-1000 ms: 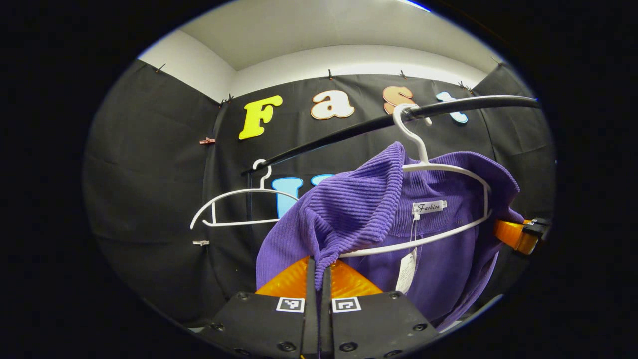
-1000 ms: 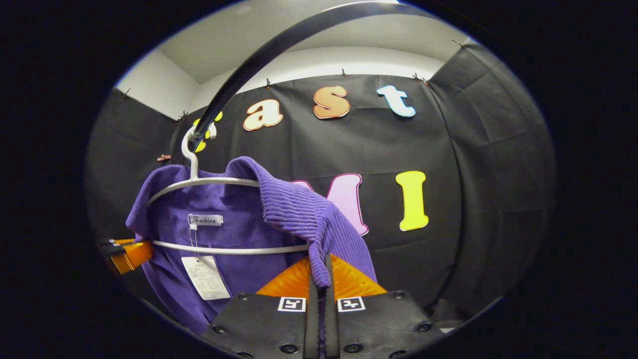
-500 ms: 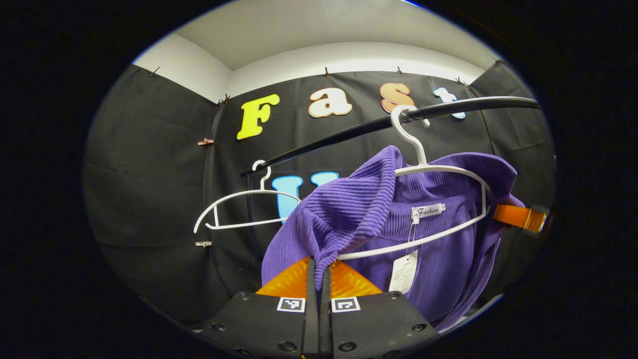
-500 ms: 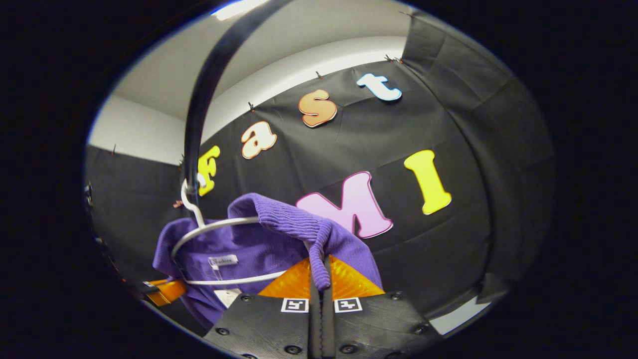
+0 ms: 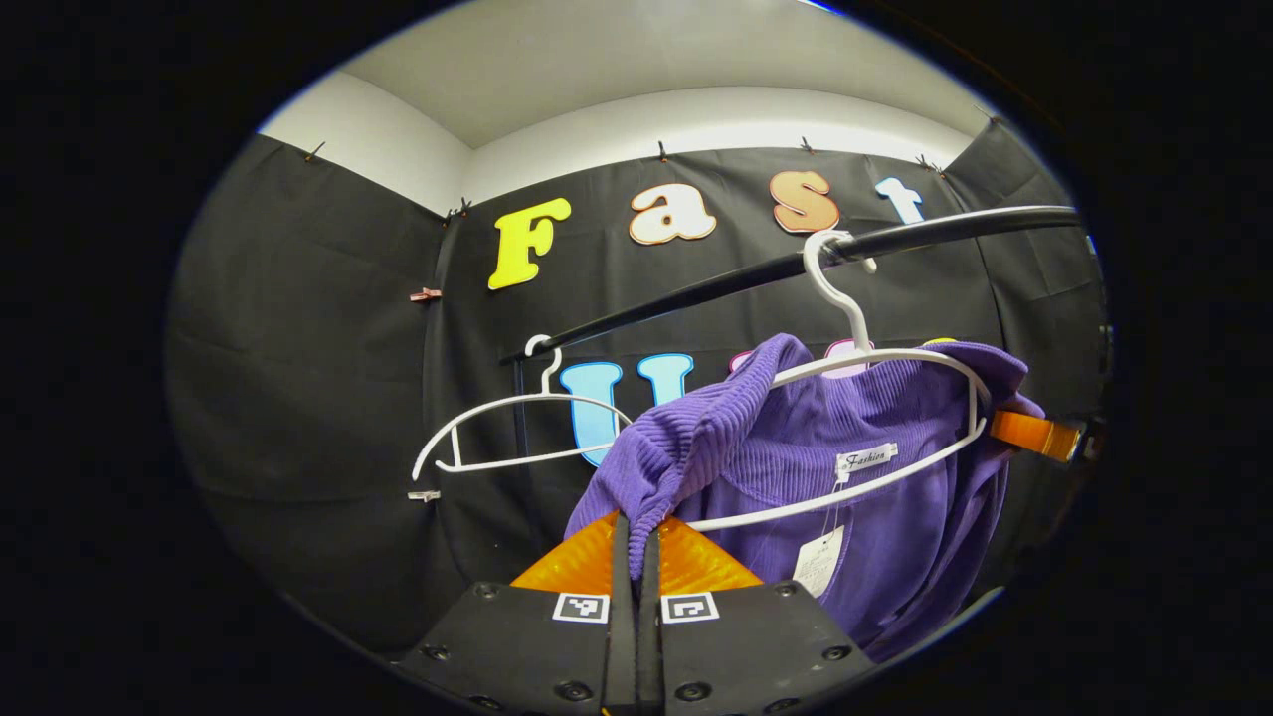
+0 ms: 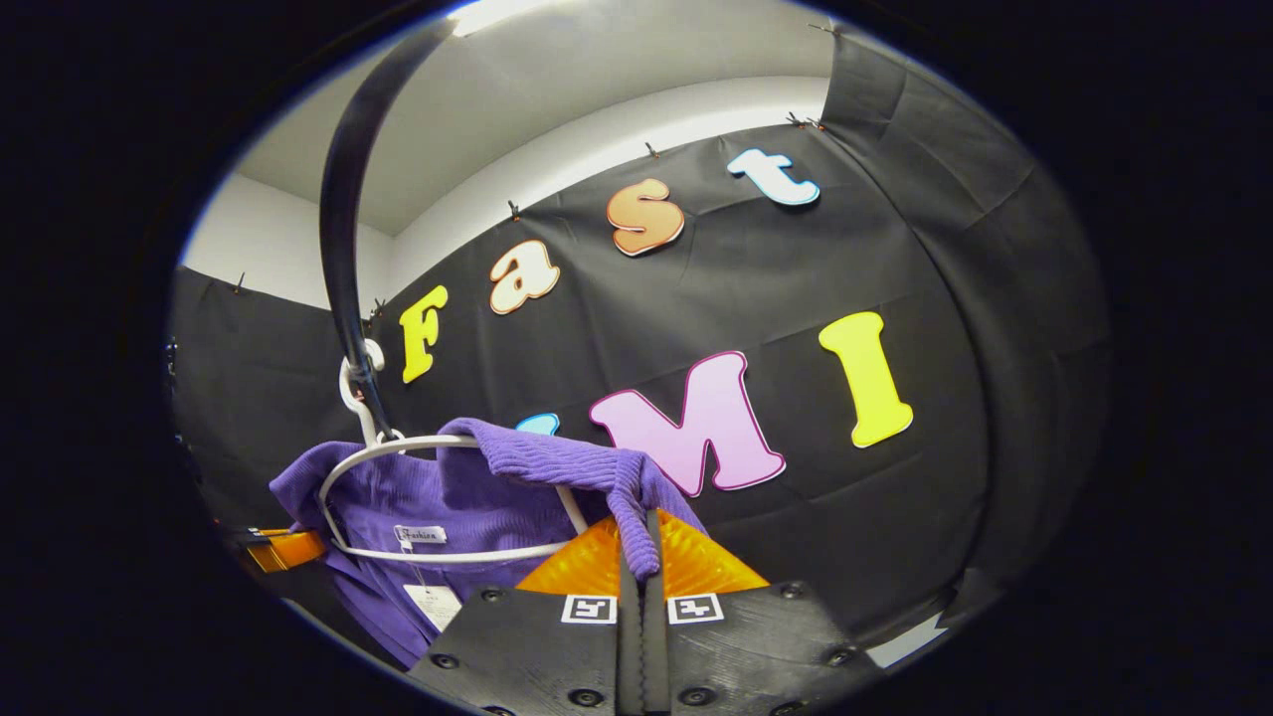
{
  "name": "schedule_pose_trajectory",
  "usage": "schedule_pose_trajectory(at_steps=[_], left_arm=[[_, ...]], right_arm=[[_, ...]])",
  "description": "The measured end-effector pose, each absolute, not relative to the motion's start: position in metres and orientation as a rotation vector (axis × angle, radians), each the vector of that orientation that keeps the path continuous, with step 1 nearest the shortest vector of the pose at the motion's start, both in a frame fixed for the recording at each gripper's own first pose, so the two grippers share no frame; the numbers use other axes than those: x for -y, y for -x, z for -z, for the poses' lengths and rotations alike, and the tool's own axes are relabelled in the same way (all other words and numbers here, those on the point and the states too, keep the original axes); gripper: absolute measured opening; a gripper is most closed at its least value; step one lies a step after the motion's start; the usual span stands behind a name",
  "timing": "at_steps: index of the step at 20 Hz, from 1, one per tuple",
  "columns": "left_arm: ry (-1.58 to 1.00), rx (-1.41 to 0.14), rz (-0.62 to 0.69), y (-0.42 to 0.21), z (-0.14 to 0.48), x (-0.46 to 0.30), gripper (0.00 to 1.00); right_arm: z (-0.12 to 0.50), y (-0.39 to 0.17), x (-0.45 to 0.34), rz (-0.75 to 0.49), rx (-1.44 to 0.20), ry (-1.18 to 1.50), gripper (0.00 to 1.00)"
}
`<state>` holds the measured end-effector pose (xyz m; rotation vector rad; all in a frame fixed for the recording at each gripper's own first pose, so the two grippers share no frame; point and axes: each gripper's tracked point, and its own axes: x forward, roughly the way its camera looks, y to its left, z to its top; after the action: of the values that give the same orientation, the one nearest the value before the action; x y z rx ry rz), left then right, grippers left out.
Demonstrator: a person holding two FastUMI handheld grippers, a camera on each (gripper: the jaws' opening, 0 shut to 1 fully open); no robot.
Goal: Grasp the clothes on the hanger with both hands and then place them into the laundry hamper below.
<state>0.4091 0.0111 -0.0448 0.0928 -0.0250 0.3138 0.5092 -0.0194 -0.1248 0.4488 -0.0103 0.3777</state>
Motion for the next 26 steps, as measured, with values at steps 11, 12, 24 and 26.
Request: schedule_pose_trajectory(at_steps=[11, 12, 24, 26], left_arm=[[-0.127, 0.003, -0.314, -0.404, 0.037, -0.021, 0.04], [-0.124, 0.004, -0.313, -0.405, 0.034, -0.021, 0.04], [-0.063, 0.008, -0.312, -0.407, 0.007, -0.062, 0.05], [-0.060, -0.017, -0.343, -0.408, 0.015, -0.084, 0.05]], right_arm=[[0.126, -0.567, 0.070, -0.303, 0.018, -0.549, 0.04], [0.122, -0.573, 0.077, -0.272, 0.040, -0.564, 0.04], [0.227, -0.544, -0.014, -0.422, -0.251, -0.542, 0.04], [0.232, -0.527, -0.027, -0.445, -0.271, -0.538, 0.04]])
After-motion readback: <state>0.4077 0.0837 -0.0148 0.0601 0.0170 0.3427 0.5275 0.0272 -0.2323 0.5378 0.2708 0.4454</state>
